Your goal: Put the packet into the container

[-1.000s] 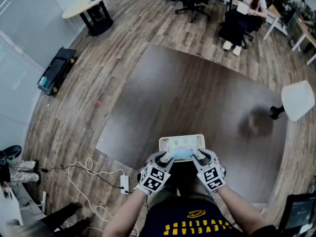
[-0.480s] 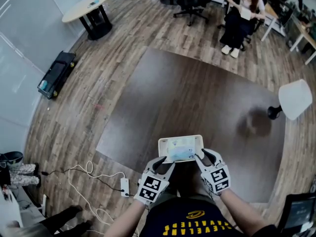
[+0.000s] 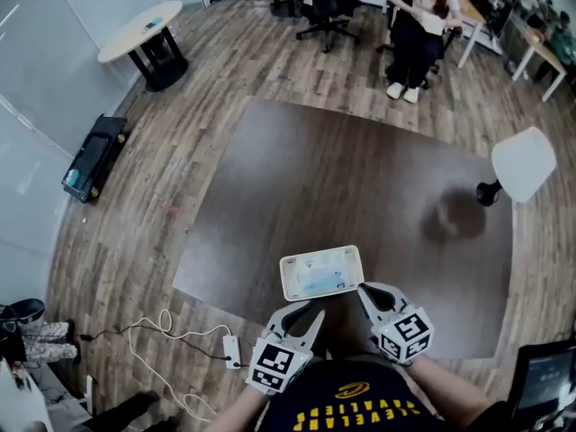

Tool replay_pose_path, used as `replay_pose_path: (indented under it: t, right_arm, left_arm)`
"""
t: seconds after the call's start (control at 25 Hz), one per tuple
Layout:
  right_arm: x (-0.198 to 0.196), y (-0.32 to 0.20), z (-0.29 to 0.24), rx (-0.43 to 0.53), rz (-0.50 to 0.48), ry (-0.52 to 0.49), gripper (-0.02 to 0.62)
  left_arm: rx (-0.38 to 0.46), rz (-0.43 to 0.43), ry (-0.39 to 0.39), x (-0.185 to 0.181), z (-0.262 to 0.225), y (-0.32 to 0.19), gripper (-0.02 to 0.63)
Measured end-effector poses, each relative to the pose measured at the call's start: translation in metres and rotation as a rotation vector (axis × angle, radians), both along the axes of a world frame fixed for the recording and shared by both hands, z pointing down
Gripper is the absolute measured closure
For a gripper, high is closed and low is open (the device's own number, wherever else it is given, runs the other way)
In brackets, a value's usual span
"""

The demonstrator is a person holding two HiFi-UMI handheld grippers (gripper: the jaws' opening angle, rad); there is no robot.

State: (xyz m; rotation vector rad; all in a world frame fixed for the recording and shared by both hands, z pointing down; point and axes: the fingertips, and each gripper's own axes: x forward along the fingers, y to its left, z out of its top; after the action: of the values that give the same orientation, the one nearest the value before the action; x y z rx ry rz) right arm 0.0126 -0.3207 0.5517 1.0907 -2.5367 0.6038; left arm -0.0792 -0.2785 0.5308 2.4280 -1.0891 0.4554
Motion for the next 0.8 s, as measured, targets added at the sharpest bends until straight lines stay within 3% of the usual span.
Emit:
replay_pose_path:
  t: [0.2, 0.44, 0.8]
  right_arm:
    - [-0.01, 0.008, -0.029, 0.043, -0.001, -0.049, 0.586]
    - [-0.022, 0.017, -0.069, 0.138, -0.002, -0.06, 0.586]
    - [-0.032, 0.027, -0.101, 0.218, -0.034, -0.105, 0.586]
  left_arm:
    - [0.02, 0.009, 0.055, 0.009, -0.026, 0.0, 0.606]
    - [0.08, 0.021, 0.087, 0.019, -0.065, 0.004, 0.606]
    - [0.115, -0.055, 0.139, 0.016, -0.096, 0.006, 0.606]
